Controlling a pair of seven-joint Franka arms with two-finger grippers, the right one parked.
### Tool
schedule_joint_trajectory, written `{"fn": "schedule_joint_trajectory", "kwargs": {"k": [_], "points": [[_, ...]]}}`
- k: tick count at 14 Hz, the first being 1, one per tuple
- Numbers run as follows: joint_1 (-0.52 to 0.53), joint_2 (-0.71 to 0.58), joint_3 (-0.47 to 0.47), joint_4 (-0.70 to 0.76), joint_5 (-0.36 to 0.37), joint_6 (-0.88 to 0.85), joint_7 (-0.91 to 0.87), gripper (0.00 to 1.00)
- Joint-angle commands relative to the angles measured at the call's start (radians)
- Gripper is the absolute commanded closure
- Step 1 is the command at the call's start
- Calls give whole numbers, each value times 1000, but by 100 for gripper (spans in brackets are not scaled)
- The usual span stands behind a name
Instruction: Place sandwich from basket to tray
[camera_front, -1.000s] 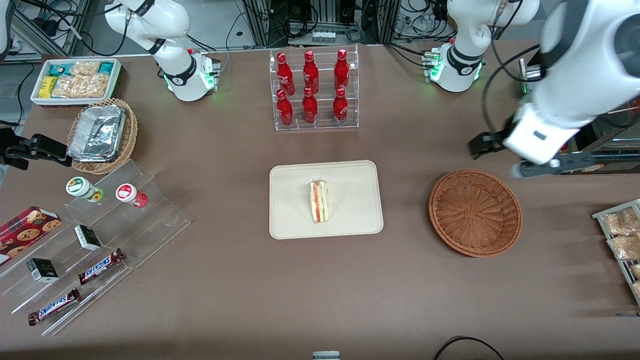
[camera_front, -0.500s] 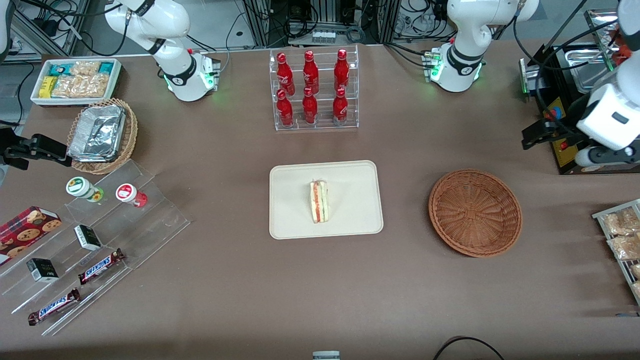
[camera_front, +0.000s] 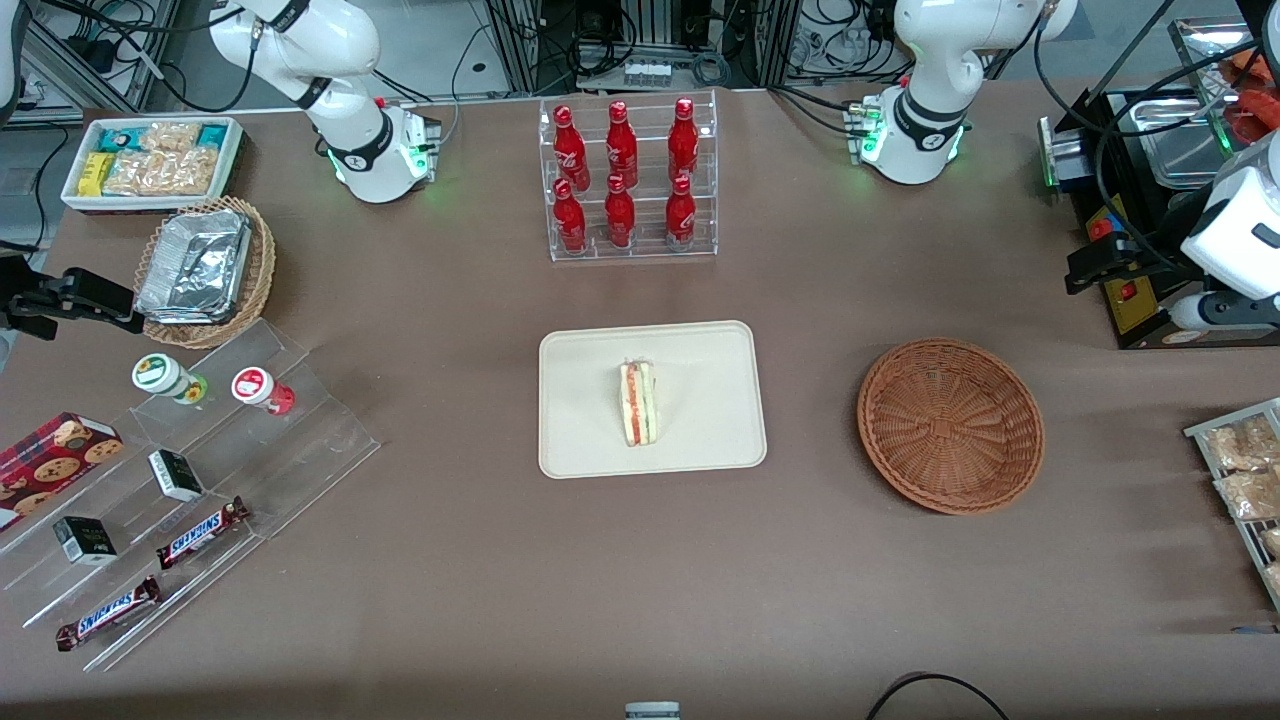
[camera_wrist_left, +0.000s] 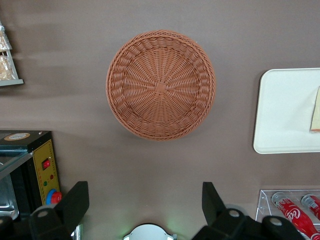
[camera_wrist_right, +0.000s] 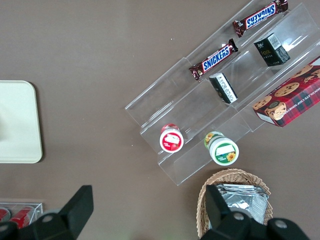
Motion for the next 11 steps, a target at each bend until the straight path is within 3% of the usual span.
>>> {"fn": "schedule_joint_trajectory", "kwargs": {"k": [1,4,8,11], "points": [[2,5,-15,15,-1,-6,21,0],[-53,8,50,30,-5,-4,21,0],[-59,5,56,50,2,-12,21,0],[-50,-45,56,-14,2,-27,59,0]]}}
